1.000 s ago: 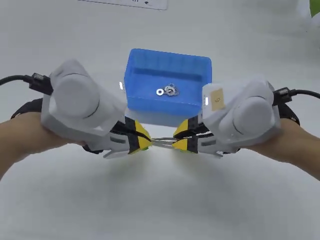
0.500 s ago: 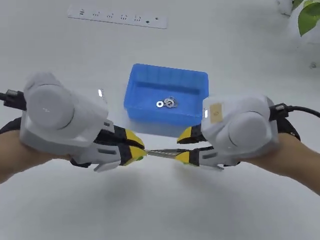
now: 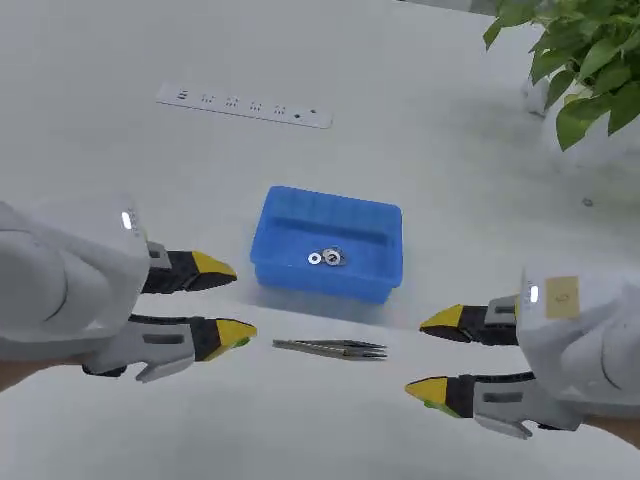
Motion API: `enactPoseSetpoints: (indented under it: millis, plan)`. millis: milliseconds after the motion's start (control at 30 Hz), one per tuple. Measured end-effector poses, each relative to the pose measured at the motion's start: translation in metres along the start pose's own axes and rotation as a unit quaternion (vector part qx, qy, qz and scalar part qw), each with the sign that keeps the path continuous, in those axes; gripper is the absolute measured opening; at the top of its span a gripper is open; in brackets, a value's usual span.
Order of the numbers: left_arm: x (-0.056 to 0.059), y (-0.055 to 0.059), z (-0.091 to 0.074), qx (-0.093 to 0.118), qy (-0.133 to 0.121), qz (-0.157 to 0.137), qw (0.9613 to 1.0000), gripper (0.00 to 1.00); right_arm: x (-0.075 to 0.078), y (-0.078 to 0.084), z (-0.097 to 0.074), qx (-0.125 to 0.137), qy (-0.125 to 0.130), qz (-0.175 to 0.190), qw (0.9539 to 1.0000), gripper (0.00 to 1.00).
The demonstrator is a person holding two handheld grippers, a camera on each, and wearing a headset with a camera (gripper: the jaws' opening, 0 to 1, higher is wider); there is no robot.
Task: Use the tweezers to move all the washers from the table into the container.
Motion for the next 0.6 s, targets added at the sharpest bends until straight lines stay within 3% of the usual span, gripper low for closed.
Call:
enactPoseSetpoints:
  millis: [33, 133, 167, 233, 300, 367, 467, 600]
  plan:
    - [0.002, 0.003, -0.004, -0.011, 0.002, 0.008, 0.9999, 0.35, -0.004, -0.002, -0.005, 0.0, 0.006, -0.003, 1.0, 0.36]
    - [0.007, 0.005, -0.011, -0.015, 0.0, 0.012, 0.9998, 0.43, -0.009, -0.009, -0.013, 0.014, 0.025, -0.003, 0.9996, 0.46]
    - [0.009, 0.004, -0.015, -0.01, 0.0, 0.012, 0.9999, 0.45, -0.009, -0.011, -0.015, 0.02, 0.031, -0.004, 0.9993, 0.51]
    - [0.017, -0.005, -0.02, 0.018, 0.023, -0.015, 0.9995, 0.48, -0.009, -0.01, -0.018, 0.022, 0.05, -0.001, 0.9985, 0.6]
    - [0.02, -0.008, -0.024, 0.027, 0.03, -0.026, 0.9988, 0.52, -0.008, -0.007, -0.022, 0.02, 0.066, 0.01, 0.9975, 0.66]
    - [0.02, -0.01, -0.029, 0.022, 0.025, -0.022, 0.9992, 0.63, -0.008, -0.006, -0.025, 0.027, 0.08, 0.023, 0.9962, 0.71]
    - [0.019, -0.009, -0.032, 0.006, 0.01, -0.022, 0.9997, 0.84, -0.01, -0.007, -0.03, 0.043, 0.091, 0.043, 0.994, 0.8]
    - [0.022, -0.015, -0.039, 0.017, 0.012, -0.009, 0.9997, 0.89, -0.016, -0.008, -0.032, 0.057, 0.09, 0.052, 0.9929, 0.88]
Point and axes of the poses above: the centre of the closed fingertips' face, and the gripper's own axes: z roughly forward along the fingers, x roughly to its right, y roughly out of its underside, the point moved 3 cm from there along -z, roughly backward along the fingers, and after that the axes turned 5 degrees about -y, right-handed, at the moved point
